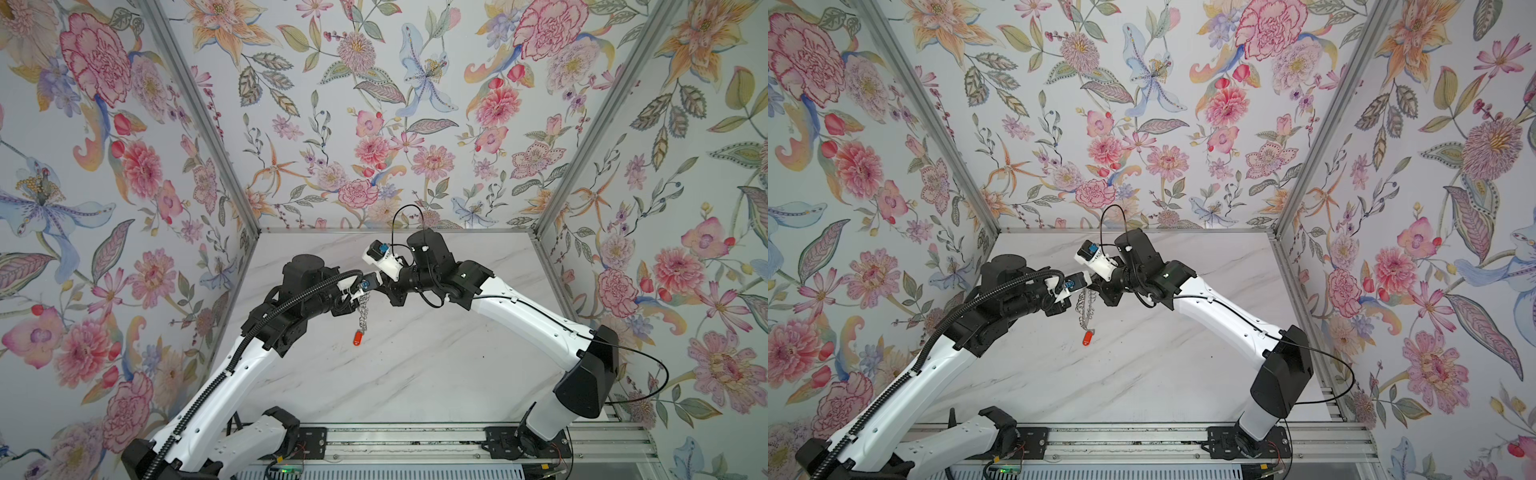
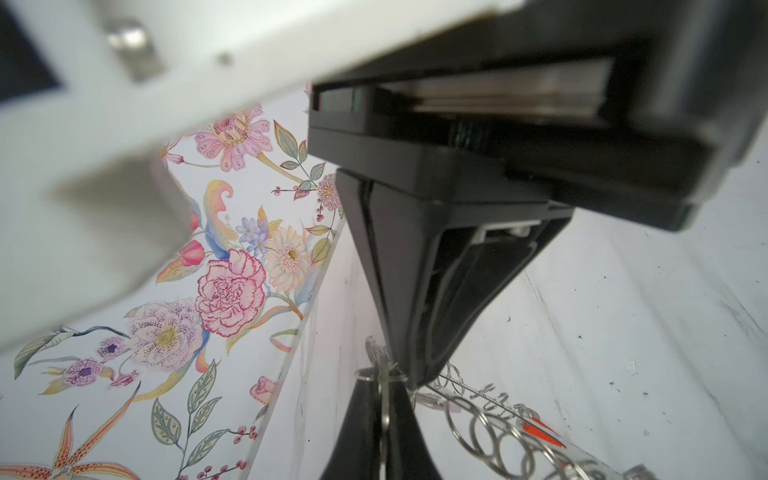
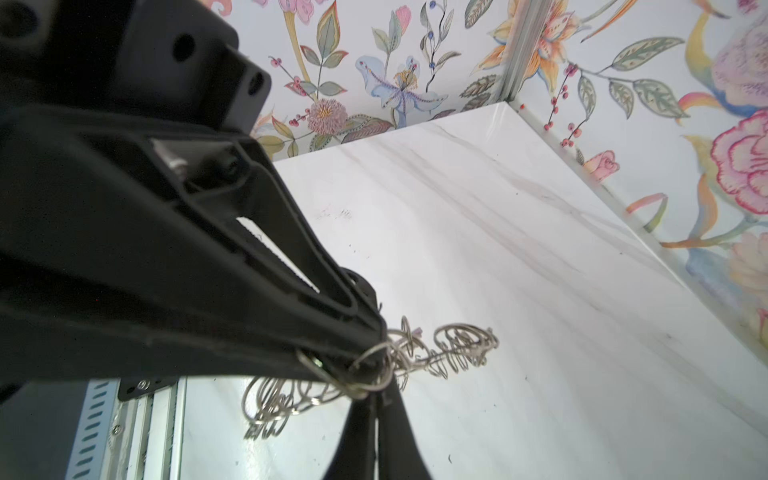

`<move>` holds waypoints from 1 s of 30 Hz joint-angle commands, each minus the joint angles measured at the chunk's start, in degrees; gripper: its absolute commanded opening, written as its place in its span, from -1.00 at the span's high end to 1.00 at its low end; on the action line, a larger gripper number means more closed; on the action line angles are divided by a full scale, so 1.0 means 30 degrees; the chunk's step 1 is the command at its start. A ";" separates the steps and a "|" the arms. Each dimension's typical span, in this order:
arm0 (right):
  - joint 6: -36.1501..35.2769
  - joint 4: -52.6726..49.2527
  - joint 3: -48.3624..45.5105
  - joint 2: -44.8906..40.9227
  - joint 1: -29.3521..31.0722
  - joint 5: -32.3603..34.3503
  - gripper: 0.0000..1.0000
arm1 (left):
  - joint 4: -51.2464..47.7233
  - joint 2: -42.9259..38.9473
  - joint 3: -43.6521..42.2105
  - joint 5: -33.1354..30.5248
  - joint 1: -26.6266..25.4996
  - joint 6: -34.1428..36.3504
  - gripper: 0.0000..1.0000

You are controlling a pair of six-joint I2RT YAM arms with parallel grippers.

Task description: Remove the keys from the keyring

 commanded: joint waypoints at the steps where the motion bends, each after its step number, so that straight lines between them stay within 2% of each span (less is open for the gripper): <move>1: -0.0371 -0.0483 0.0748 0.0701 0.0331 -0.0915 1.00 | 0.0921 0.0282 0.0121 0.2094 -0.1118 0.0496 1.00; 4: -0.0384 -0.0520 0.0656 0.0494 0.0266 -0.1045 1.00 | 0.1113 0.0406 -0.0038 0.1690 -0.1170 0.0031 1.00; 5: -0.0422 -0.0303 0.0416 0.0260 0.0185 -0.1180 0.95 | 0.1254 0.0374 -0.0085 0.1336 -0.1156 -0.0206 1.00; 8: -0.0460 0.0559 -0.0556 -0.0560 0.0052 -0.1356 0.60 | 0.1951 0.0092 -0.0393 0.0672 -0.1170 -0.0645 1.00; 14: -0.0510 0.3089 -0.3752 -0.2724 -0.0314 -0.1384 0.44 | 0.2401 0.0082 -0.0326 -0.0051 -0.1136 -0.1413 1.00; 16: -0.0162 0.4841 -0.5397 -0.3733 -0.0549 -0.1275 0.39 | 0.2479 0.0124 -0.0236 -0.0175 -0.1127 -0.1636 1.00; 21: 0.1337 1.1670 -1.0499 -0.6393 -0.1027 -0.0634 0.23 | 0.2539 0.0376 0.0099 0.0124 -0.1133 -0.2256 1.00; 27: 0.2859 2.0065 -1.5484 -0.8218 -0.0577 0.2162 0.24 | 0.2951 0.0394 0.0153 0.0958 -0.1127 -0.2897 1.00; 30: 0.3174 2.2475 -1.6505 -0.8223 -0.0102 0.3242 0.28 | 0.3153 0.0459 0.0226 0.1281 -0.1137 -0.3230 1.00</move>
